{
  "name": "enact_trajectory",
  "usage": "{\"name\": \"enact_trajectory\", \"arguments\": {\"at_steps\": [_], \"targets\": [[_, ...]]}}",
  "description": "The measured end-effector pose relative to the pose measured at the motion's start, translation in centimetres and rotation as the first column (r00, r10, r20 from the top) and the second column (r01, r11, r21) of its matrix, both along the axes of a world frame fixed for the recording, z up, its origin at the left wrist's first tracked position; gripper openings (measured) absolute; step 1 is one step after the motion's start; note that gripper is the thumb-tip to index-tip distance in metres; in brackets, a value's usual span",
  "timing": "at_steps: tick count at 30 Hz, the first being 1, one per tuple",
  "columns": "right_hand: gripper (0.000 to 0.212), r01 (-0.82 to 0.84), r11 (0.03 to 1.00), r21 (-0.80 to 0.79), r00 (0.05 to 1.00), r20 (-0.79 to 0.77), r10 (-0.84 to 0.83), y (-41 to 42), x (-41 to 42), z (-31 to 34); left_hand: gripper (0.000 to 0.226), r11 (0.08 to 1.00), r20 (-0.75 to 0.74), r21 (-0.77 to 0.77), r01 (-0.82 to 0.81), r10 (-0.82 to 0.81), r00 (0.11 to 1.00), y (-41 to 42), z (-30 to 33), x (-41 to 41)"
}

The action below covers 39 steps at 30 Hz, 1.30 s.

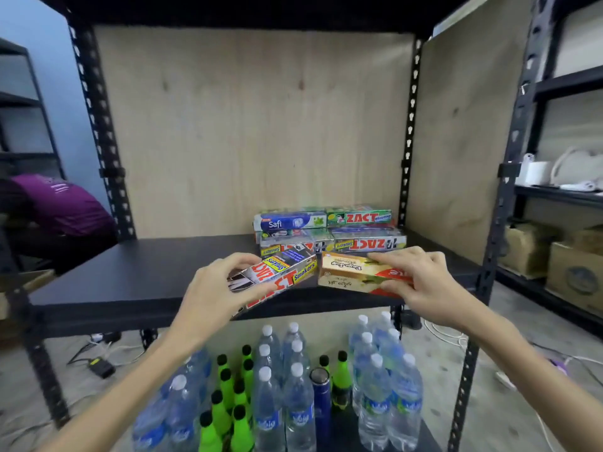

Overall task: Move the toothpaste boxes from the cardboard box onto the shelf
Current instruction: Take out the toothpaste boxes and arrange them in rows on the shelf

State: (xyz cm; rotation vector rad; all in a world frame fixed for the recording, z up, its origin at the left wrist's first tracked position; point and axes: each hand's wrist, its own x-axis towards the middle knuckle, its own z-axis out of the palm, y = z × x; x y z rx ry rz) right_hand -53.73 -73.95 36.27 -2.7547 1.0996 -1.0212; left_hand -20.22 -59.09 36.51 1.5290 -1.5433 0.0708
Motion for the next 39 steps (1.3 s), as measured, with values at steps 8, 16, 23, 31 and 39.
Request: {"name": "enact_trajectory", "arguments": {"at_steps": [8,16,23,31,39], "targets": [[0.045,0.096,0.991,0.092,0.99,-0.112,-0.086,-9.9,1.3,1.8,0.046,0.975,0.444,0.167,-0.146,0.058,0.894,-11.2,1.7,1.6],[0.046,0.052,0.994,0.097,0.995,-0.088,-0.043,-16.1,2.5,-1.3,0.042,0.993,0.532,0.044,-0.111,0.071,0.844,-17.4,-1.5,1.4],[0.051,0.021,0.985,0.174,0.999,-0.045,-0.013,-18.1,3.0,-0.7,0.06,0.988,0.527,0.062,-0.143,0.09,0.845,-19.6,-1.6,2.2],[0.055,0.067,0.991,0.119,0.998,0.012,-0.069,-17.6,3.4,-1.3,0.057,0.986,0.46,0.057,-0.155,0.112,0.881,-19.6,-1.4,2.3],[0.077,0.129,0.99,0.052,0.987,0.091,-0.133,-14.4,4.0,-1.5,0.077,0.992,0.345,0.018,-0.127,0.113,0.932,-18.3,-1.0,0.9]]}}
